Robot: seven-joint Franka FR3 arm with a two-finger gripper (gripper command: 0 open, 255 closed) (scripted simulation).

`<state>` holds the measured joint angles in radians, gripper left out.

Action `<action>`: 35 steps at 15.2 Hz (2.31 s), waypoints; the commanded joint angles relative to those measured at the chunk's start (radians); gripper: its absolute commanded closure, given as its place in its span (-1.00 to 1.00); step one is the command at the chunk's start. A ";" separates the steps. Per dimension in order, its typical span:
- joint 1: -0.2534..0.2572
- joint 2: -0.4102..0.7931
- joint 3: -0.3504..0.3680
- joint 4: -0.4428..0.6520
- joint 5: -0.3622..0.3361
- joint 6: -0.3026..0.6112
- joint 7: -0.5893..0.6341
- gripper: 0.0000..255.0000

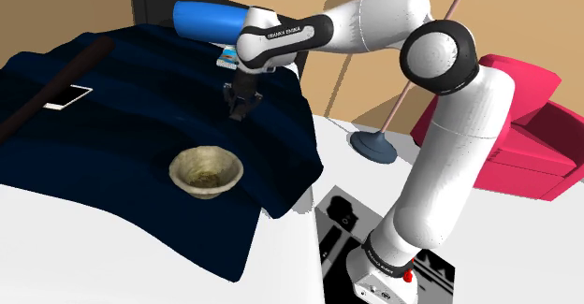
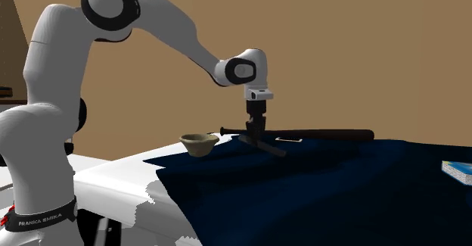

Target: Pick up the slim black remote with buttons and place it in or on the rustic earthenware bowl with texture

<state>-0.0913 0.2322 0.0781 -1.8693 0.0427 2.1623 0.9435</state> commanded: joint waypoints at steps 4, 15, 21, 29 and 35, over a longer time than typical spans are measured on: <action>0.000 -0.025 0.001 0.040 0.000 -0.065 0.004 1.00; -0.001 -0.059 0.001 0.145 0.000 -0.203 0.009 1.00; 0.050 -0.168 0.041 0.007 0.001 -0.169 0.100 1.00; 0.133 -0.298 0.123 -0.159 0.012 -0.125 0.259 1.00; 0.197 -0.361 0.198 -0.234 0.026 -0.106 0.389 1.00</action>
<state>0.0968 -0.1164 0.2661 -2.0984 0.0653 2.0624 1.3138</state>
